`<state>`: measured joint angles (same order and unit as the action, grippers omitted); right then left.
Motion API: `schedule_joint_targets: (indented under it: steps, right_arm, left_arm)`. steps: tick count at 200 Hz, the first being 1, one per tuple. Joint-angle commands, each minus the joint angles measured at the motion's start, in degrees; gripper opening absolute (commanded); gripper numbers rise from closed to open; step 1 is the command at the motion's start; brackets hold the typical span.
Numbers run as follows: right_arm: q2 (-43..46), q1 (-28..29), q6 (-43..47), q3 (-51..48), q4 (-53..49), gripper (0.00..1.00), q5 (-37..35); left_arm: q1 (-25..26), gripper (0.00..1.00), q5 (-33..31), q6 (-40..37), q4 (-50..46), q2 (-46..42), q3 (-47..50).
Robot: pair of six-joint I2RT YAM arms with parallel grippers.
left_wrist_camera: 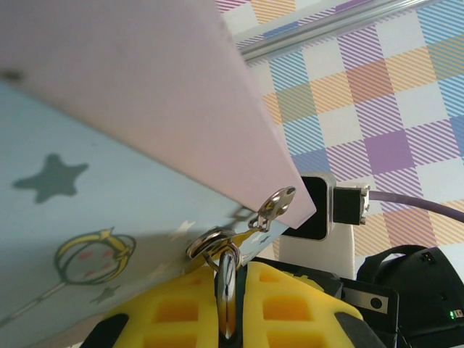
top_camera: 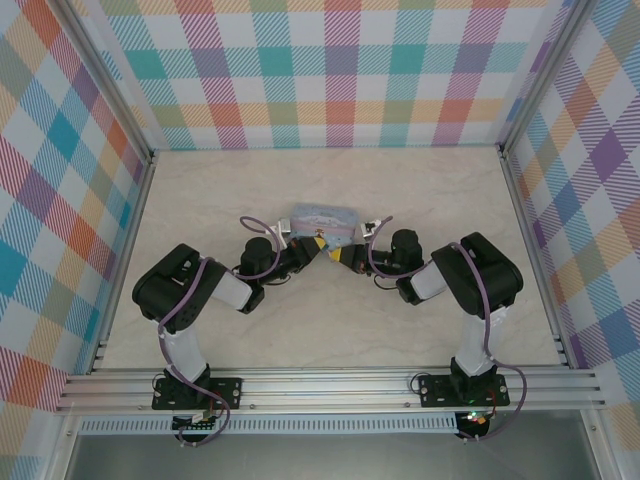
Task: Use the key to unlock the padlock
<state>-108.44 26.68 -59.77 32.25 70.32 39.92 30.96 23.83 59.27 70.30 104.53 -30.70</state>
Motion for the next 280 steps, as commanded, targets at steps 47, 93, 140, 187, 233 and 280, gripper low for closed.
schedule_joint_targets:
  steps: [47, 93, 140, 187, 233, 280]
  right_arm:
    - [-0.1, 0.0, -2.1, 4.1, 6.6, 0.02, -5.0]
    - [-0.9, 0.2, -2.1, 4.6, 5.8, 0.02, -4.7]
    - [-4.9, 0.8, -3.2, 3.7, 9.0, 0.02, -5.2]
    - [-1.6, 0.8, -3.2, 4.4, 6.9, 0.02, -4.8]
    - [0.8, 0.8, -3.6, 3.6, 6.1, 0.02, -4.9]
    - [0.4, 0.9, -4.5, 2.6, 7.4, 0.02, -4.9]
  left_arm:
    - [2.4, 0.0, 4.5, -0.9, 3.2, 0.7, 0.0]
    - [2.4, 0.0, 4.0, 0.1, 4.8, 1.2, 0.0]
    - [2.8, 0.0, 2.7, 0.8, 4.8, 1.1, -0.3]
    - [2.8, 0.0, 1.1, -0.8, 3.2, 1.3, 0.5]
    - [2.8, 0.0, 0.0, -1.7, 3.2, 3.0, 0.6]
    - [2.8, 0.0, -0.6, -2.3, 3.0, 3.6, 0.7]
